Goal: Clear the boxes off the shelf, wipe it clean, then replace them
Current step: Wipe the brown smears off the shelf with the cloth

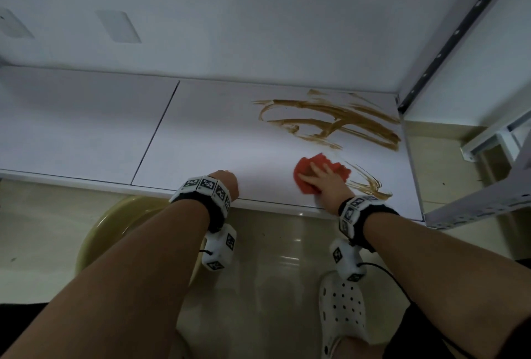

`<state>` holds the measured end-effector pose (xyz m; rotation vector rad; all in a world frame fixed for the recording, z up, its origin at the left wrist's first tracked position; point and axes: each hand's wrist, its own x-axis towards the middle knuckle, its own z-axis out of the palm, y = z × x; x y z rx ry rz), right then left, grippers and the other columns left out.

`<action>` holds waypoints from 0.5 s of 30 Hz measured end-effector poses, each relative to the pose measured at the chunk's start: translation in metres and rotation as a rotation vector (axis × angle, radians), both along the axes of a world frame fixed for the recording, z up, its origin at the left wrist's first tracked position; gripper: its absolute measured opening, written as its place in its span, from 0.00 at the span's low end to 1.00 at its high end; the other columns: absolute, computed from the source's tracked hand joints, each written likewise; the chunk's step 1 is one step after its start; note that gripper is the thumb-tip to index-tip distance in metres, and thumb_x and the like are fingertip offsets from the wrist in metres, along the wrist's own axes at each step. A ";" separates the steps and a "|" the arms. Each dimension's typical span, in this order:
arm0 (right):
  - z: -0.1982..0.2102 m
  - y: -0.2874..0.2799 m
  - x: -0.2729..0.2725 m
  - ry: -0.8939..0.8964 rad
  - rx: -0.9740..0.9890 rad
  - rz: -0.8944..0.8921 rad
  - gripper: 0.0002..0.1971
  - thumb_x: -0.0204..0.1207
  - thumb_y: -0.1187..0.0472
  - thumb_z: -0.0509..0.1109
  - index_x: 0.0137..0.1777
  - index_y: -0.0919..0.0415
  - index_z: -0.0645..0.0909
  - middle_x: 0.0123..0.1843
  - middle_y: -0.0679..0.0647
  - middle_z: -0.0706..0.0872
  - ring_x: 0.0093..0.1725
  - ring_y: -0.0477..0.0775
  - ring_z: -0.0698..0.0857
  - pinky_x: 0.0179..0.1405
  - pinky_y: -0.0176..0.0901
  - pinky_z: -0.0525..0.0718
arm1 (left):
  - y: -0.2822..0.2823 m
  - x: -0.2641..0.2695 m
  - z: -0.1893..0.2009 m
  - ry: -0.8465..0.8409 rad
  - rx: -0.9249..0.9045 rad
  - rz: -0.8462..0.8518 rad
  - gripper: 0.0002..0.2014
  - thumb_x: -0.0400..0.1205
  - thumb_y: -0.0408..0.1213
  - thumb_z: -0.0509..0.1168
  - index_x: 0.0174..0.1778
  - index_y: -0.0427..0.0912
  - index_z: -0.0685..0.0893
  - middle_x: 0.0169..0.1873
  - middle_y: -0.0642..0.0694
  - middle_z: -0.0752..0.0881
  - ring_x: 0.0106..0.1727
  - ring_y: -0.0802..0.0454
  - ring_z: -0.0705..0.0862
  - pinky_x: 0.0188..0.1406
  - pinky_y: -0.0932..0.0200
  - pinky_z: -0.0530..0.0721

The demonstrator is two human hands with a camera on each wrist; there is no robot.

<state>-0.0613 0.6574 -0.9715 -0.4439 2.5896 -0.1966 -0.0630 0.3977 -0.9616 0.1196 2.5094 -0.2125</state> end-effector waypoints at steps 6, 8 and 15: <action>0.004 0.006 -0.004 -0.088 0.034 -0.274 0.38 0.78 0.65 0.63 0.82 0.40 0.49 0.85 0.56 0.39 0.83 0.67 0.41 0.80 0.67 0.46 | 0.004 0.000 -0.004 0.052 -0.022 0.020 0.18 0.84 0.31 0.52 0.68 0.35 0.79 0.67 0.39 0.79 0.66 0.43 0.80 0.61 0.54 0.80; 0.004 -0.007 -0.002 -0.077 0.051 -0.232 0.37 0.79 0.65 0.60 0.82 0.39 0.48 0.85 0.56 0.39 0.83 0.67 0.40 0.79 0.67 0.46 | 0.005 0.000 -0.003 0.060 -0.024 0.035 0.17 0.84 0.31 0.53 0.67 0.34 0.79 0.66 0.38 0.80 0.65 0.43 0.81 0.58 0.55 0.80; 0.004 -0.040 0.004 -0.054 0.099 0.159 0.37 0.80 0.70 0.56 0.82 0.40 0.48 0.85 0.53 0.41 0.84 0.64 0.40 0.80 0.66 0.48 | 0.000 -0.002 -0.009 0.018 -0.001 0.043 0.19 0.83 0.32 0.53 0.68 0.36 0.80 0.66 0.39 0.80 0.65 0.42 0.81 0.59 0.54 0.80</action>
